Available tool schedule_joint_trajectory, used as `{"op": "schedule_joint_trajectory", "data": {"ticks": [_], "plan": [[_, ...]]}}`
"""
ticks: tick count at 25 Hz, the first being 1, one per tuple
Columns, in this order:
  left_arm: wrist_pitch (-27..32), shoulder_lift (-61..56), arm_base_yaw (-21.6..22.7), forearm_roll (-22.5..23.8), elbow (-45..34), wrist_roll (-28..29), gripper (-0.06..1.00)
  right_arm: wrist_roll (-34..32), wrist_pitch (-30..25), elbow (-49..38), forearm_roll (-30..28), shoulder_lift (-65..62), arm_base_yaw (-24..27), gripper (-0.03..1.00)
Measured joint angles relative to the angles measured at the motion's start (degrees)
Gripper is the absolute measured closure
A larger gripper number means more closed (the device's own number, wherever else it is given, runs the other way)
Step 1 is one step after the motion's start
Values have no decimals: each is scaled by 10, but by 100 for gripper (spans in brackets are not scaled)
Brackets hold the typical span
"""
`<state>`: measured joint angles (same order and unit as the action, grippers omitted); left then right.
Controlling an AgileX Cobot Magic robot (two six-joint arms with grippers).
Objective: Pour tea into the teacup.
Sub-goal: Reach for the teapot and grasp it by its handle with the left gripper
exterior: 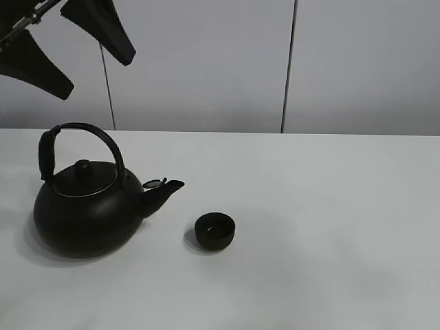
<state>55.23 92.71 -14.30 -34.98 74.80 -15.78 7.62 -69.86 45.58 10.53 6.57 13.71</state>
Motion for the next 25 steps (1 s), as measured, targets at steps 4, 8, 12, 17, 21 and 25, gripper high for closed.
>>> {"op": "schedule_joint_trajectory", "data": {"ticks": [4,8,12,17,21,25], "plan": [[0,0,0,0,0,0,29,-1,25,-64,-26,-7,0,39],[0,0,0,0,0,0,29,-1,43,-123,-40,-12,0,39],[0,0,0,0,0,0,29,-12,45,-166,-56,-35,0,39],[0,0,0,0,0,0,29,-18,52,-174,-75,-52,-7,39],[0,0,0,0,0,0,29,-25,69,-186,-91,-52,-38,39],[-2,0,0,0,0,0,29,-66,72,-188,-120,-52,-47,39]]}}
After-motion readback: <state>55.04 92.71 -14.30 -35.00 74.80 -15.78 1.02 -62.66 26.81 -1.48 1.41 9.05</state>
